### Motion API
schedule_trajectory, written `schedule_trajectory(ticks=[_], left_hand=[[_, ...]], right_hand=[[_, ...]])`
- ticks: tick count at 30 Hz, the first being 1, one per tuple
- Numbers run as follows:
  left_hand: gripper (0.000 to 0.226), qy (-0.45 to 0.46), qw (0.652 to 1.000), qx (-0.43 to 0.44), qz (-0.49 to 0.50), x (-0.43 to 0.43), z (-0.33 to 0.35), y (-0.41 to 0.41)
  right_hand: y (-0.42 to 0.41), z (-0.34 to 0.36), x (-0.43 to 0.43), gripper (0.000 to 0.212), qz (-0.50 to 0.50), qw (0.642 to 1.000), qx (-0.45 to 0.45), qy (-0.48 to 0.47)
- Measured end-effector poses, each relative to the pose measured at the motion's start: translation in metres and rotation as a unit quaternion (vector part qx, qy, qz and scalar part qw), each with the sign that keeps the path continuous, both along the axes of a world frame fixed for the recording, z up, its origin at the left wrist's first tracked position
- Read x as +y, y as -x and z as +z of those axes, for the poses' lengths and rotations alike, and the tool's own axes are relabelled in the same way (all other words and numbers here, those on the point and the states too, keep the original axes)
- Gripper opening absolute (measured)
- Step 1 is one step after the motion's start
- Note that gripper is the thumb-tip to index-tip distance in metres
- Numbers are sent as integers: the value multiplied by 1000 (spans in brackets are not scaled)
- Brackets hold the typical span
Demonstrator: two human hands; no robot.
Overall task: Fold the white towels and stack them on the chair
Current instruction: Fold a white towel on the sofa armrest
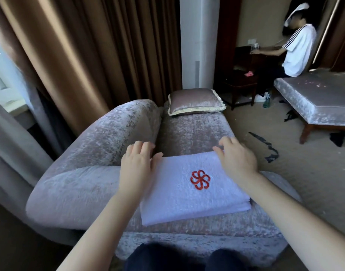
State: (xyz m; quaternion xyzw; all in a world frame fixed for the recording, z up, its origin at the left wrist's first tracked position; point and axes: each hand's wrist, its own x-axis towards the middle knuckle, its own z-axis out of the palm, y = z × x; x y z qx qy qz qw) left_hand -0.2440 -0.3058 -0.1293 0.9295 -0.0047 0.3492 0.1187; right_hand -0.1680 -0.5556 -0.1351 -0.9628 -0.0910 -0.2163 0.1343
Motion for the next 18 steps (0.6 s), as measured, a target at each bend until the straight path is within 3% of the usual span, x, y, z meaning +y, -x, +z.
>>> schedule_trajectory(ticks=[2, 4, 7, 10, 15, 18], left_hand=[[43, -29, 997, -23, -74, -20, 1, 14], [49, -88, 990, 7, -110, -38, -13, 22], [63, -130, 985, 73, -88, -46, -39, 26], [62, -129, 986, 71, -77, -44, -49, 26], [60, -97, 987, 95, -88, -47, -44, 29], [51, 48, 983, 87, -156, -37, -38, 37]], right_hand=[[17, 5, 6, 28, 62, 994, -78, -37], [38, -1, 14, 41, 133, 986, -78, -60], [48, -23, 14, 63, 152, 988, -3, -15], [43, -27, 6, 57, 148, 981, 113, -46], [40, -26, 9, 53, 150, 979, 113, -72], [48, -24, -6, 45, 130, 961, 111, -216]])
